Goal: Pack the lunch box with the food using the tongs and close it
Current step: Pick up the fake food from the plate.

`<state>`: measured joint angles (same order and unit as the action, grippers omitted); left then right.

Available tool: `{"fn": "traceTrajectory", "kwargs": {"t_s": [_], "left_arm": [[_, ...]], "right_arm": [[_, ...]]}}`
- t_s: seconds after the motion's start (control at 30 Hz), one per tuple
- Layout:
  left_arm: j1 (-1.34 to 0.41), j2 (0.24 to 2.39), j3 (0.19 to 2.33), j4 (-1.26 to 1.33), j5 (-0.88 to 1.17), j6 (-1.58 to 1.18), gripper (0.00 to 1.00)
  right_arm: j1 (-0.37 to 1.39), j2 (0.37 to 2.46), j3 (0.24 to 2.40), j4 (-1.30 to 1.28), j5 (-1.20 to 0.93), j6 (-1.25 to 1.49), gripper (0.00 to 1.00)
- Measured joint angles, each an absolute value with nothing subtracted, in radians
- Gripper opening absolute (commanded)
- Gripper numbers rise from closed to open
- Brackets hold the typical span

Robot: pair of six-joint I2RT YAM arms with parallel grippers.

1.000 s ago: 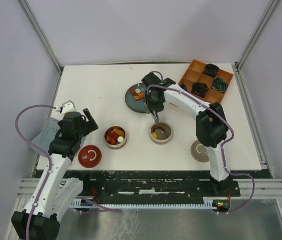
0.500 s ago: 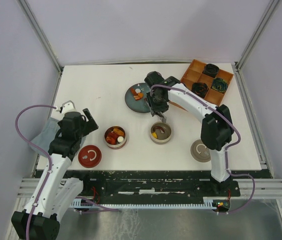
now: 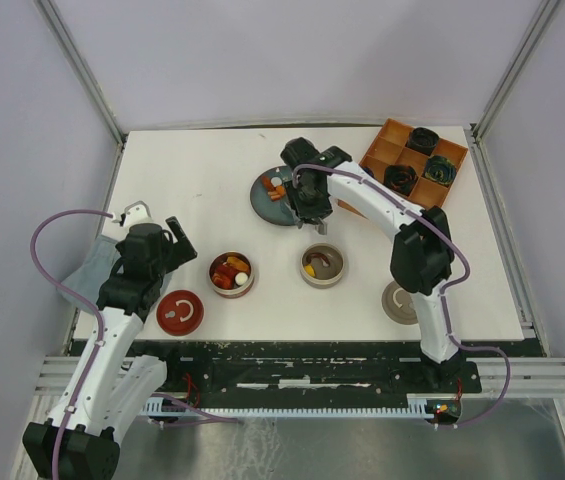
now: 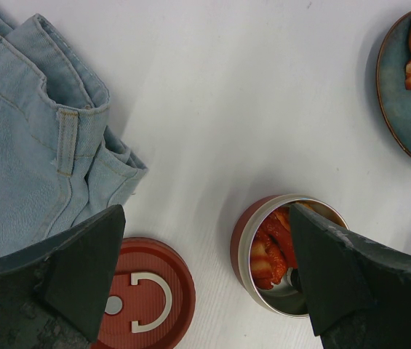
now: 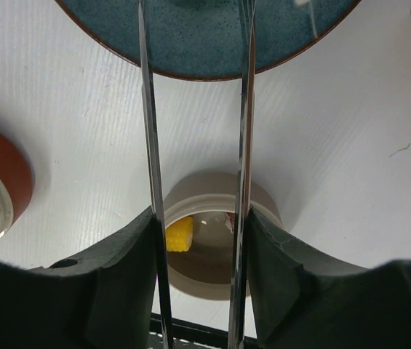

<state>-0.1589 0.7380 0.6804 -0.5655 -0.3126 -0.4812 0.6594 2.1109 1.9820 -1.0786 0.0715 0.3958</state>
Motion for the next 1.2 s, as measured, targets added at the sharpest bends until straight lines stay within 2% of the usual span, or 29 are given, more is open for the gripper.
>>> {"fn": "traceTrajectory", "kwargs": {"t_s": [0.1, 0.33, 0.47, 0.87, 1.2], "left_arm": [[-0.159, 0.738, 0.68, -0.566, -0.313, -0.481, 1.0], [-0.159, 0.738, 0.68, -0.566, -0.313, -0.481, 1.0], [-0.159, 0.738, 0.68, -0.566, -0.313, -0.481, 1.0], [-0.159, 0.738, 0.68, -0.566, -0.313, -0.481, 1.0], [-0.159, 0.738, 0.68, -0.566, -0.313, -0.481, 1.0]], "right_arm": [[0.661, 2.143, 1.998, -1.083, 0.084, 0.399, 0.54], [0.669, 2.156, 1.999, -1.097, 0.118, 0.403, 0.41], [0.673, 2.131, 1.976, -1.085, 0.135, 0.404, 0.38], [0.674, 1.86, 1.825, -1.059, 0.126, 0.391, 0.37], [0.674, 1.644, 1.674, -1.122, 0.016, 0.35, 0.37]]}}
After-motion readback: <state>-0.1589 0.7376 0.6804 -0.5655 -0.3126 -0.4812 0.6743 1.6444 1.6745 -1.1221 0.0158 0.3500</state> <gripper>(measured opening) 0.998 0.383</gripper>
